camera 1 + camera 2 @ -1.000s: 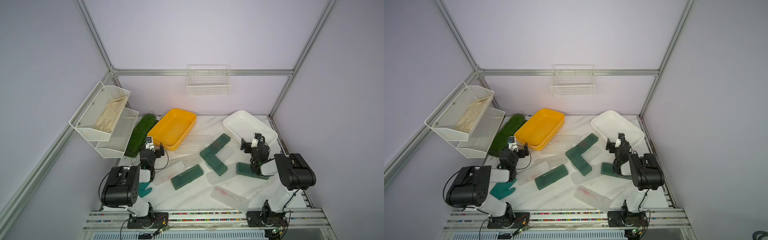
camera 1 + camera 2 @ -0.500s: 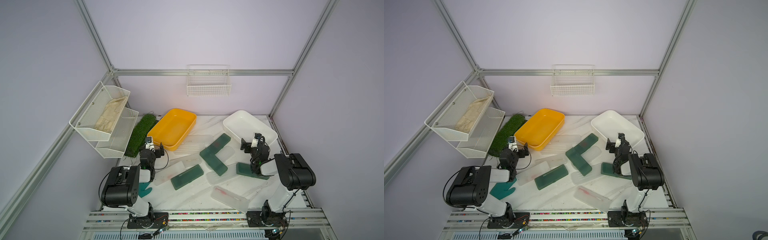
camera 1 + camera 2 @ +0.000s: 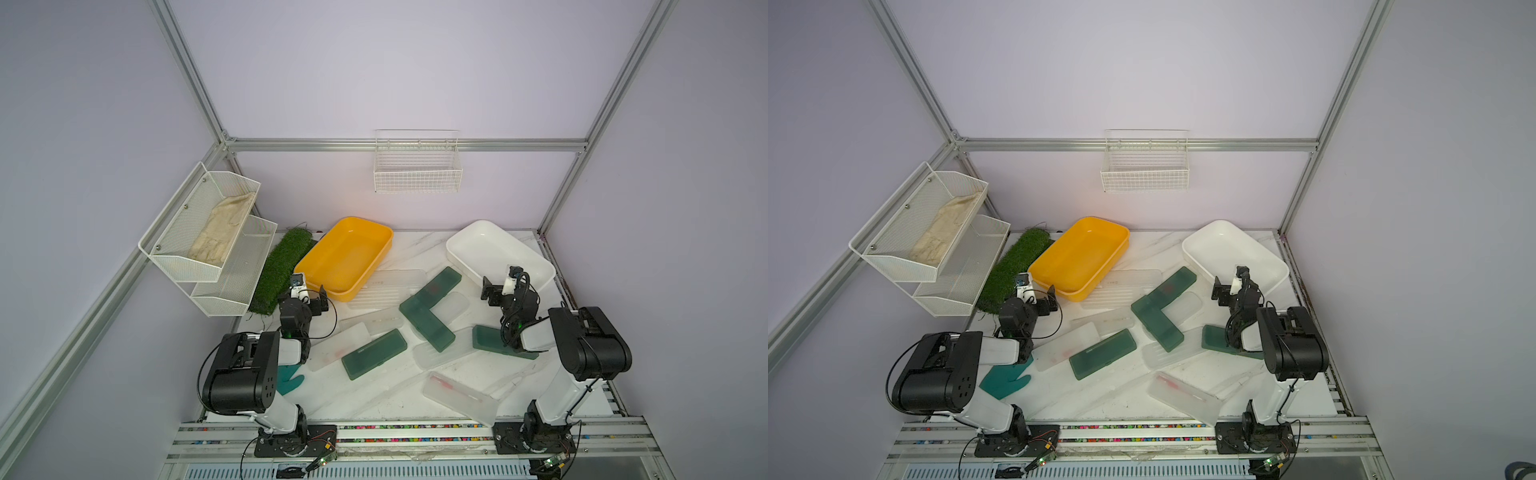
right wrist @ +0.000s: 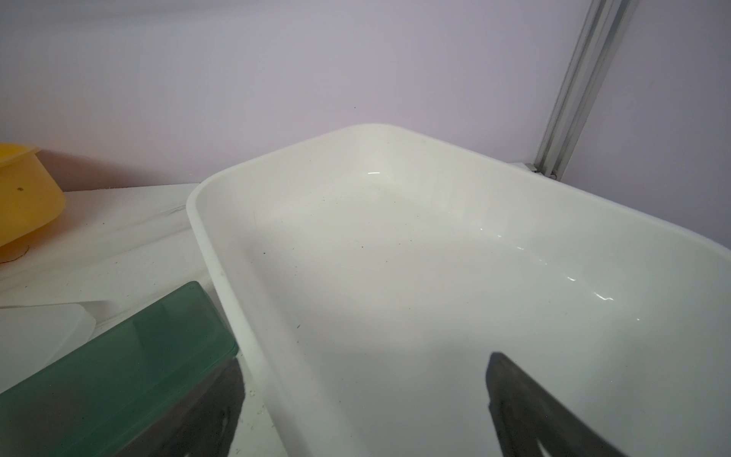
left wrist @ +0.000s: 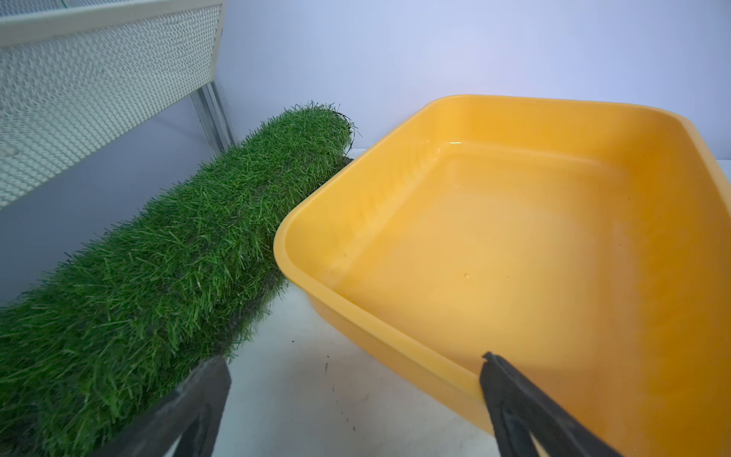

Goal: Place the pencil cases by color into the storage box
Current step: Pick up the pencil case from the center of the board.

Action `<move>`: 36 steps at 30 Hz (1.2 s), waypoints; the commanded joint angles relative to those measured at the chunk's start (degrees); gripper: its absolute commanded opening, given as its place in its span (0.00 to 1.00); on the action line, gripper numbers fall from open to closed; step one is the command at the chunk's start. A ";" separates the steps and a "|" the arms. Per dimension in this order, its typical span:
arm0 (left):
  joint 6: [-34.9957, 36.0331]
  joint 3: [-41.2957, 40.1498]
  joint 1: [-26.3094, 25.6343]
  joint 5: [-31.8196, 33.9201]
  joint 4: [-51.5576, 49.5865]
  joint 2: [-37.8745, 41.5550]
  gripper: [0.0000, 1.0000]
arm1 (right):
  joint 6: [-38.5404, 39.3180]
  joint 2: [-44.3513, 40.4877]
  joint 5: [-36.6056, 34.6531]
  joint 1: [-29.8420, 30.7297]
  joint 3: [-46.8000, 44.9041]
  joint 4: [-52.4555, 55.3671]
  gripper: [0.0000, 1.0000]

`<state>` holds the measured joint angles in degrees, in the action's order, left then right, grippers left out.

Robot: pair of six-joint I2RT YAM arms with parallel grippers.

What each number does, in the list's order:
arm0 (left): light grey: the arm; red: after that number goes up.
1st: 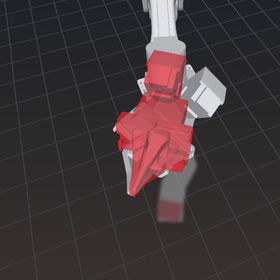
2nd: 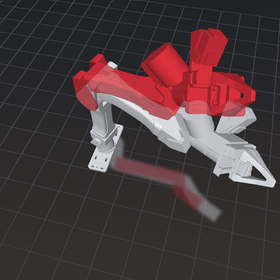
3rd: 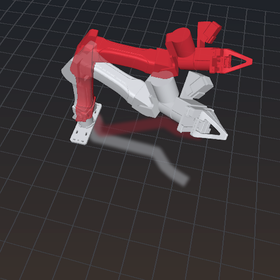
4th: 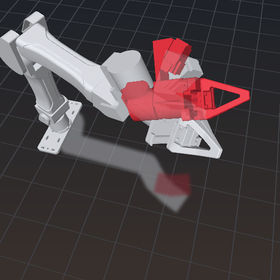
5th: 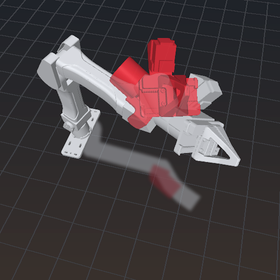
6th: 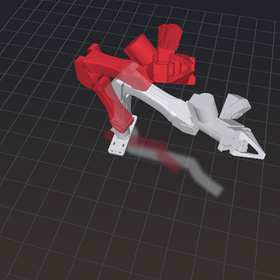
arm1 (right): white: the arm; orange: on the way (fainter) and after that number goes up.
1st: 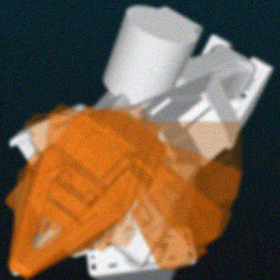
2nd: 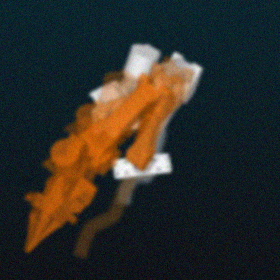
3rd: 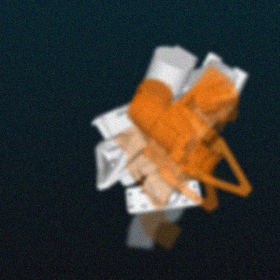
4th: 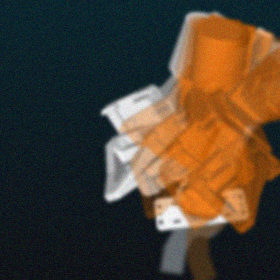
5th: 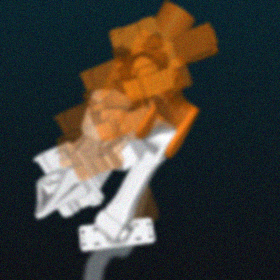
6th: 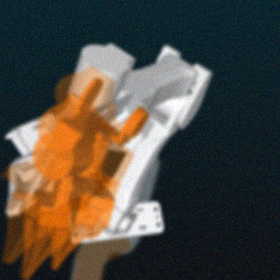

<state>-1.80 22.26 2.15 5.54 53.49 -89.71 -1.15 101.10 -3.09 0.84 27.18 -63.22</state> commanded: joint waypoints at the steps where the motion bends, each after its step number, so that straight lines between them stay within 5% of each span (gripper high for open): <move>1: 1.45 -0.42 -0.86 1.48 0.21 0.00 1.00 | 0.28 -2.31 -5.63 2.54 -0.70 2.97 0.94; 11: 1.10 13.75 -1.82 5.22 -29.29 8.19 1.00 | -7.22 -17.49 -10.21 4.72 11.31 33.90 0.97; 19: -0.31 25.38 -6.98 8.58 -48.39 16.45 1.00 | -11.64 -20.12 -7.32 13.62 23.43 56.56 0.97; 26: -8.25 38.81 -12.71 7.70 -67.62 11.70 1.00 | -11.51 -17.20 -3.29 24.52 28.65 69.53 0.97; 36: -12.15 48.33 -18.36 -0.81 -74.90 1.55 1.00 | -8.74 -12.18 0.07 30.86 29.21 77.54 0.97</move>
<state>-11.90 66.83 -15.77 8.84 -18.22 -87.13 -11.16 87.57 -4.82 31.27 55.13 10.02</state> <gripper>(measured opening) 0.998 0.972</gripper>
